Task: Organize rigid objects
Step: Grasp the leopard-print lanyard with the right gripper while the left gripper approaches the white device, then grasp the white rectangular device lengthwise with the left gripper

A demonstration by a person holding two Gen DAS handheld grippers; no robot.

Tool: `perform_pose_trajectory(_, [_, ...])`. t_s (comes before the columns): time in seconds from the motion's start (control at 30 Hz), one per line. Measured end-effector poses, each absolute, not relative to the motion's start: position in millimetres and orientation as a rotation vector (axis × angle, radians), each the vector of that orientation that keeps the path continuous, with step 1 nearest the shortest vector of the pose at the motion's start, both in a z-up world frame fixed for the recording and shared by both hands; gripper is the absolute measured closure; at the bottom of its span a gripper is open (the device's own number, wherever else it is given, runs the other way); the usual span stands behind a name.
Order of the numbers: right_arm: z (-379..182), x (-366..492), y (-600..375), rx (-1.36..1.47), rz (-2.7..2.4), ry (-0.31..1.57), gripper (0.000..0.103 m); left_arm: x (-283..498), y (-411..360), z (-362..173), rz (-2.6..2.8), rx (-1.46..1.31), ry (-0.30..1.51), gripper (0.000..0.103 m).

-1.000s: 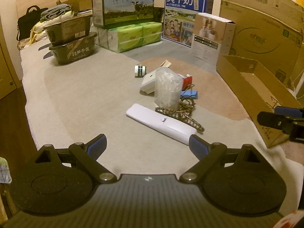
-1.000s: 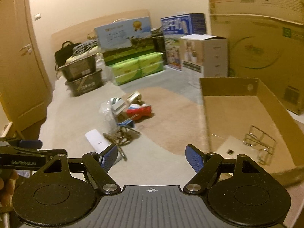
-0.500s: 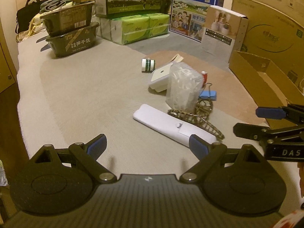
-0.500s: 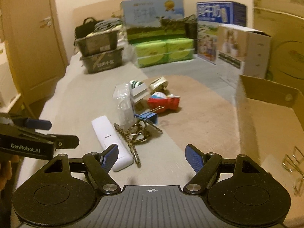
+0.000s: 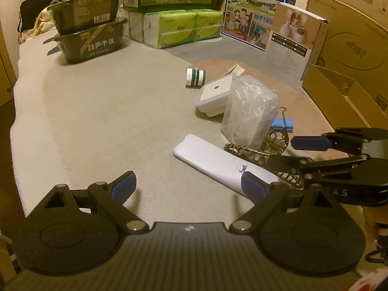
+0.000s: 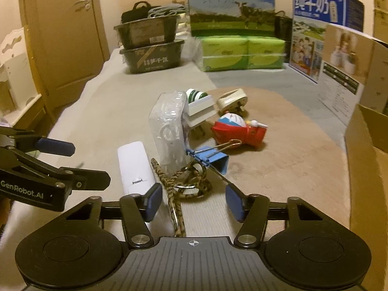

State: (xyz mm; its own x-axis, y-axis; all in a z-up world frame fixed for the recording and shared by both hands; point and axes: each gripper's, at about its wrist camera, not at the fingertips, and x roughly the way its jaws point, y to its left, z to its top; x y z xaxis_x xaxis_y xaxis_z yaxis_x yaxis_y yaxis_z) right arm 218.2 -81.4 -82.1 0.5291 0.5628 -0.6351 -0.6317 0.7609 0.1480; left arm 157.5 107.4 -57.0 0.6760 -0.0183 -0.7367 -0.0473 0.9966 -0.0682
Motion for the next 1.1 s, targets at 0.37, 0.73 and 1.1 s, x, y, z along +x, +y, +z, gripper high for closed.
perform_pose_trajectory(0.37, [-89.2,222.6,-77.5,-0.113,0.757,0.731,0.064,156.8,107.1,-60.4,0.011,-0.110,0.834,0.011])
perform_pose_trajectory(0.73, [-84.1,170.0,-110.0,-0.048,0.747,0.808,0.065,152.9,93.8,-61.6,-0.009,-0.130,0.840,0.011])
perform_pose_trajectory(1.1, [-81.2,140.0,-146.1,0.008,0.522,0.793,0.065,174.6,51.1,-81.1,-0.011,0.007,0.862,0.030])
